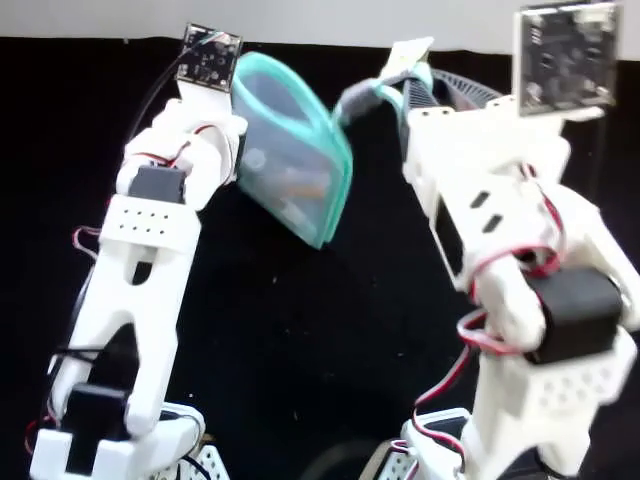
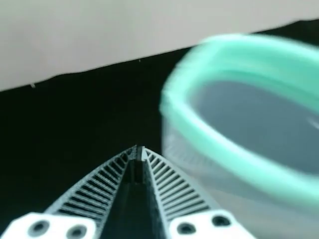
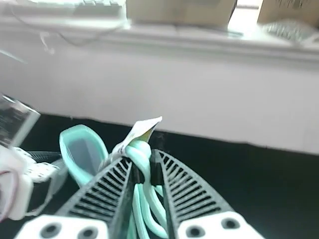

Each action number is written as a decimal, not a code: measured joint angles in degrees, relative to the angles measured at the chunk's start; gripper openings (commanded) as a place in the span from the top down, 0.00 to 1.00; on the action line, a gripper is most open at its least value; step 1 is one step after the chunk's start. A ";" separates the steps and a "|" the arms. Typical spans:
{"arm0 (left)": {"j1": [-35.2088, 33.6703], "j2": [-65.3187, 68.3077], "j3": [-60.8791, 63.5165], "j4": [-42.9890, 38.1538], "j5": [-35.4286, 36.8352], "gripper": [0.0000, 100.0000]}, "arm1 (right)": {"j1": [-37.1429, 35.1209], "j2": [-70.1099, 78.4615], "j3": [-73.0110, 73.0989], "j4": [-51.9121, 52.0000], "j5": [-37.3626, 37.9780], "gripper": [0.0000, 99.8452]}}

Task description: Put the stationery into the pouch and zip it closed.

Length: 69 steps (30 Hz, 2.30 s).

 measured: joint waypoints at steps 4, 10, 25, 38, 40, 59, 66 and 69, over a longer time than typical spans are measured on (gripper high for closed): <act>0.09 1.41 0.00 -0.44 0.00 0.99 | 0.18 -0.18 -7.12 2.37 0.00 0.99; 0.09 1.58 0.00 -0.44 2.46 0.99 | -3.25 -0.35 -7.82 2.90 0.00 0.99; 0.53 1.58 0.00 4.48 5.80 0.99 | -4.66 -0.44 -5.19 2.90 0.00 0.99; 1.32 1.58 0.00 7.38 5.80 0.99 | -4.75 -0.53 2.81 2.37 0.00 0.99; 1.32 1.58 0.00 7.38 5.80 0.99 | -4.75 -0.70 5.45 0.97 0.00 0.99; -12.22 -8.97 -28.92 48.09 -7.82 0.78 | -4.75 -0.79 13.45 -3.78 0.00 0.99; -12.22 -9.05 -36.04 61.36 -23.03 0.78 | -4.75 -0.79 13.80 -3.78 0.00 0.99; -12.04 -9.05 -36.04 61.80 -27.69 0.78 | -4.75 -0.79 13.80 -3.78 0.00 0.99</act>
